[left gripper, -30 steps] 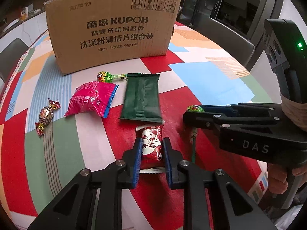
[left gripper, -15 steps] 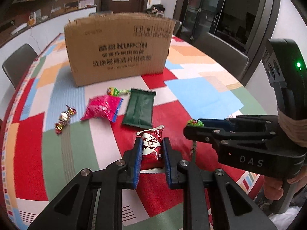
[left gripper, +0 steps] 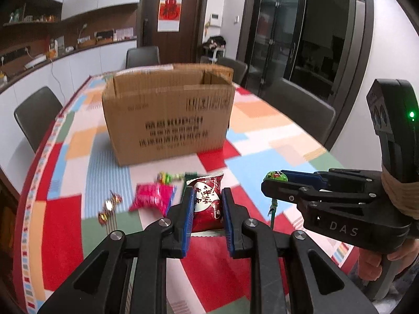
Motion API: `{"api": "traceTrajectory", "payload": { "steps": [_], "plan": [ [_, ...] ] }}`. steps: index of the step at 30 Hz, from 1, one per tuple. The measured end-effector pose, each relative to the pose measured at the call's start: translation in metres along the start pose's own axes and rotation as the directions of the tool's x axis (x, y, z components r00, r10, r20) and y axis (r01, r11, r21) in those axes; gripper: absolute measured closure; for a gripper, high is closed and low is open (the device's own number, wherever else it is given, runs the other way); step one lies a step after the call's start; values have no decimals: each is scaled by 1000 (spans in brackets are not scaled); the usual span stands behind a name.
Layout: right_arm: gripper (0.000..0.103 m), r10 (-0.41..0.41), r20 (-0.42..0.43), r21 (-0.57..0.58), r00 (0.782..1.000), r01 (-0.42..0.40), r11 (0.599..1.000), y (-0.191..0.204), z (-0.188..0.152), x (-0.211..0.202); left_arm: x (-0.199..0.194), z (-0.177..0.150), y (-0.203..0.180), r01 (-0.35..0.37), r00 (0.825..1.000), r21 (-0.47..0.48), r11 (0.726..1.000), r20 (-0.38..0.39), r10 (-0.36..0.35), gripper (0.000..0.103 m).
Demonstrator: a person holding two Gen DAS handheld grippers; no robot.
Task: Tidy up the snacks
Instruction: 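Carry the lollipop and candy packet into the box and open both tools, then move both tools back from the box to the remaining snacks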
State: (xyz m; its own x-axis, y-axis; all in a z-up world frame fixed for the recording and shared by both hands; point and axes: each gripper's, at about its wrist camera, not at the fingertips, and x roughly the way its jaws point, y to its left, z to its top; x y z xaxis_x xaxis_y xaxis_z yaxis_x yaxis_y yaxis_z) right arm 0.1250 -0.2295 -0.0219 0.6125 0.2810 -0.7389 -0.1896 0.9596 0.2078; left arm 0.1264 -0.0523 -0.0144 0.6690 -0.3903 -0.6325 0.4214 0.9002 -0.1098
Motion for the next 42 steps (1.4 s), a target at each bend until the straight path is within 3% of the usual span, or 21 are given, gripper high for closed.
{"api": "traceTrajectory", "payload": {
  "steps": [11, 21, 27, 42],
  "plan": [
    [76, -3, 149, -17, 989, 6, 1000, 2, 52, -20, -9, 56, 9, -28, 990, 24, 999, 140, 25, 81],
    [76, 0, 273, -38, 962, 10, 999, 6, 119, -24, -1, 118, 35, -61, 976, 14, 998, 208, 57, 81],
    [76, -18, 309, -47, 951, 34, 998, 9, 162, -13, 13, 153, 56, -83, 972, -2, 997, 220, 82, 81],
    [76, -51, 258, -28, 965, 60, 998, 2, 225, 48, 79, 188, 91, -102, 986, -16, 995, 129, 103, 81]
  ]
}}
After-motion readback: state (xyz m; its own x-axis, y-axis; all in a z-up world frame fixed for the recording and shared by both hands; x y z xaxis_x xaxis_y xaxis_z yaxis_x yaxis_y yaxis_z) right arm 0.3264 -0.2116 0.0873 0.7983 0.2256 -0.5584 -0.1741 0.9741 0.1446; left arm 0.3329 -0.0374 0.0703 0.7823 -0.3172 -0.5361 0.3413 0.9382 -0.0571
